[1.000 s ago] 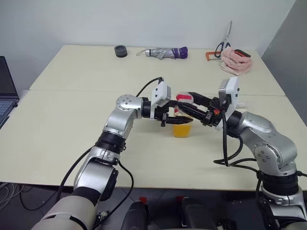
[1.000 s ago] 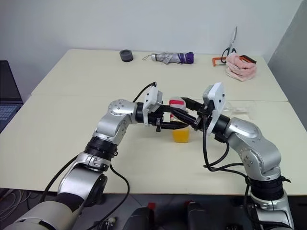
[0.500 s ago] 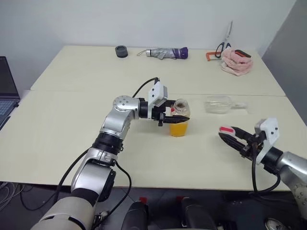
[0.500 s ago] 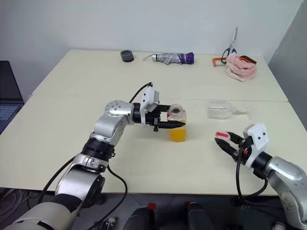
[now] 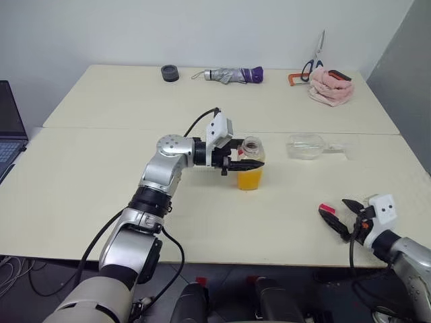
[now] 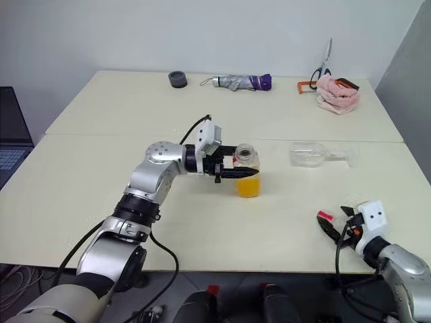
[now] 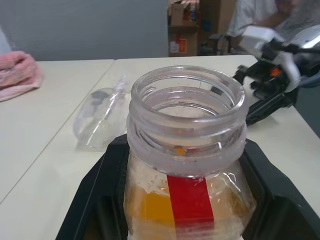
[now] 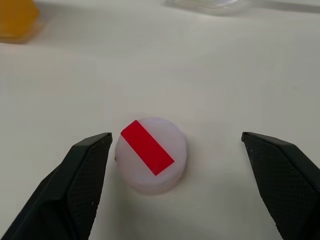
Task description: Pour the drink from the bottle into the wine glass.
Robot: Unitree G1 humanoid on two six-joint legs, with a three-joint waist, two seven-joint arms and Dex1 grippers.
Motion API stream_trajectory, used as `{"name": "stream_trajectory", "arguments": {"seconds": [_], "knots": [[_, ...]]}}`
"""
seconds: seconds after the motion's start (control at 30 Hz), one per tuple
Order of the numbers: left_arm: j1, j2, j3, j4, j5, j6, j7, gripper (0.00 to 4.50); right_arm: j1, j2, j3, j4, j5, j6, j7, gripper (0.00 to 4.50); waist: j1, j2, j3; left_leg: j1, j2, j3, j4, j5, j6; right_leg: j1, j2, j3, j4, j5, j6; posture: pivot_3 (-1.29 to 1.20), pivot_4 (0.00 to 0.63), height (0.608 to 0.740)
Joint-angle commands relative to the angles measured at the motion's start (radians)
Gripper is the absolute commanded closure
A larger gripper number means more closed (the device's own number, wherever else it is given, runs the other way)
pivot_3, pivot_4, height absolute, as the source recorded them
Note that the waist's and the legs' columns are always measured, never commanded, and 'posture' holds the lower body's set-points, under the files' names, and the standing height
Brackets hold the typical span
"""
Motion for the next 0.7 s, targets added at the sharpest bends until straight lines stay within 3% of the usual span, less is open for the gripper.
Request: {"name": "stream_trajectory", "arguments": {"seconds": [0.03, 0.23, 0.43, 0.7], "knots": [[-0.004, 0.005, 0.033, -0.053, -0.021, -0.004, 0.023, 2.29, 0.014, -0.035, -0.035, -0.077, 0.036, 0.019, 0.031, 0.0, -0.001, 0.0, 0.0, 0.0, 0.0, 0.0, 0.0, 0.0, 0.0, 0.0, 0.0, 0.0, 0.0, 0.0, 0.0, 0.0, 0.15, 0.74], [-0.007, 0.043, 0.082, -0.032, -0.001, -0.011, 0.113, 2.29, -0.04, -0.077, 0.014, -0.255, 0.114, 0.096, 0.054, 0.0, -0.005, 0.0, 0.0, 0.0, 0.0, 0.0, 0.0, 0.0, 0.0, 0.0, 0.0, 0.0, 0.0, 0.0, 0.0, 0.0, 0.15, 0.74], [-0.024, 0.1, 0.163, 0.046, 0.048, -0.029, 0.325, 2.29, -0.33, -0.056, 0.228, -0.343, 0.14, 0.217, -0.005, 0.0, -0.011, 0.0, 0.0, 0.001, 0.001, -0.002, 0.0, 0.0, 0.0, 0.0, 0.001, -0.001, 0.001, 0.0, 0.0, 0.0, 0.15, 0.74], [-0.008, 0.174, 0.257, 0.107, 0.109, -0.019, 0.599, 2.29, -0.677, 0.083, 0.491, -0.226, 0.069, 0.292, -0.04, 0.0, 0.0, 0.0, 0.0, -0.002, -0.001, -0.002, 0.001, 0.0, 0.0, -0.002, -0.002, -0.003, -0.001, 0.0, 0.0, 0.0, 0.15, 0.74]]}}
